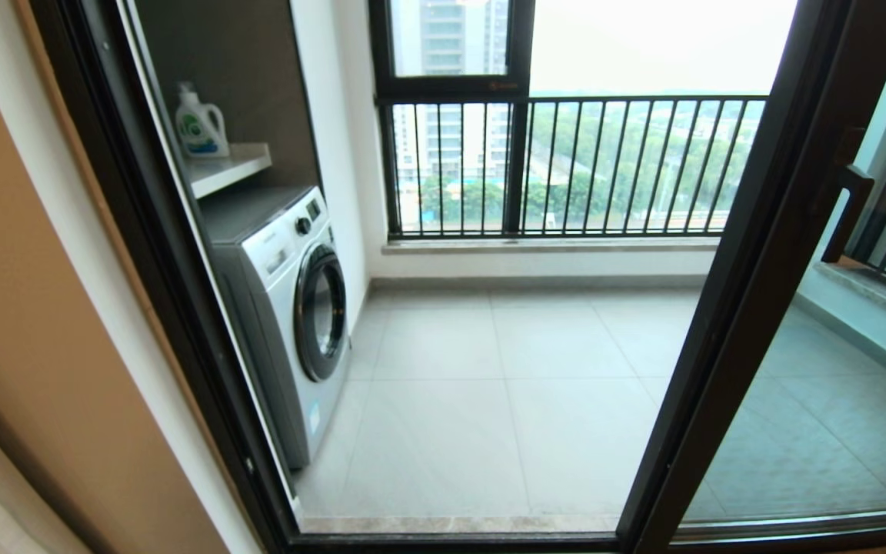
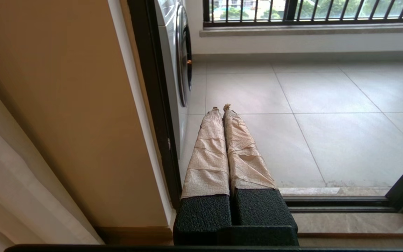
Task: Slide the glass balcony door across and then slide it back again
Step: Close the slid door
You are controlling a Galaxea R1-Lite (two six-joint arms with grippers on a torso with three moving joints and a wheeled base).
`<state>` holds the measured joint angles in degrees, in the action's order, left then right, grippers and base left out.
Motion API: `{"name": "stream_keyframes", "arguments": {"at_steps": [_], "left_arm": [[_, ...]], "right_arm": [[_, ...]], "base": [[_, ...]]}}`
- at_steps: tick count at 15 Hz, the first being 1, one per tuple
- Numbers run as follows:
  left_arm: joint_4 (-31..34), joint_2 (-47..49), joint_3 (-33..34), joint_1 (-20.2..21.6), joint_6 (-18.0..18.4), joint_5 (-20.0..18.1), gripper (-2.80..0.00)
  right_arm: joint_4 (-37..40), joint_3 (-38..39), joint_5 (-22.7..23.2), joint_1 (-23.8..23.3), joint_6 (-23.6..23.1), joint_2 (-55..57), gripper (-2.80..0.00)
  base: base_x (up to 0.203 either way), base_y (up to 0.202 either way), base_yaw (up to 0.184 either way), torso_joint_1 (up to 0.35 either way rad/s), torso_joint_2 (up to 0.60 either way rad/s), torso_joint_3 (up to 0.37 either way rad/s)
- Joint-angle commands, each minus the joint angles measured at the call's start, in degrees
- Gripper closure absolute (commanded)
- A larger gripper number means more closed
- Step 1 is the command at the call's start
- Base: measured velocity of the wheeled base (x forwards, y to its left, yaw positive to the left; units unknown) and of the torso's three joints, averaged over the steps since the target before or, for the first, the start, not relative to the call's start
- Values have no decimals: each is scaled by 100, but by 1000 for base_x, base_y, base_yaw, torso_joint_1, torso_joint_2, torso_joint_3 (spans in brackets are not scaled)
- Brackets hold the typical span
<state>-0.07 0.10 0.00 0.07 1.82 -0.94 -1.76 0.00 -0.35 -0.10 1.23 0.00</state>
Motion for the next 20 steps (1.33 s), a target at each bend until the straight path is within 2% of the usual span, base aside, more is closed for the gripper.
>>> {"name": "stream_keyframes", "arguments": {"at_steps": [1,3,5,9,14,17,20], "left_arm": [[-1,8,0,1,3,-2,0],[-1,8,0,1,3,-2,0],[-1,8,0,1,3,-2,0],[-1,8,0,1,3,-2,0],[-1,8,0,1,3,-2,0],[-1,8,0,1,3,-2,0],[-1,8,0,1,3,-2,0]], "right_arm": [[0,70,-10,1,-116,0,0],[33,-230,-15,1,-123,42,0],[98,-953,5,1,73,527,0],[126,-2420,39,5,272,2192,0],[-53,-3613,-90,-85,291,4545,0],[-204,-4544,-439,-532,265,5870,0],[-252,-5280,-552,-1550,114,6847,0]], "base": [[0,0,0,0,0,0],[0,0,0,0,0,0],[0,0,0,0,0,0],[0,0,0,0,0,0],[0,0,0,0,0,0],[0,0,0,0,0,0],[0,0,0,0,0,0]]}}
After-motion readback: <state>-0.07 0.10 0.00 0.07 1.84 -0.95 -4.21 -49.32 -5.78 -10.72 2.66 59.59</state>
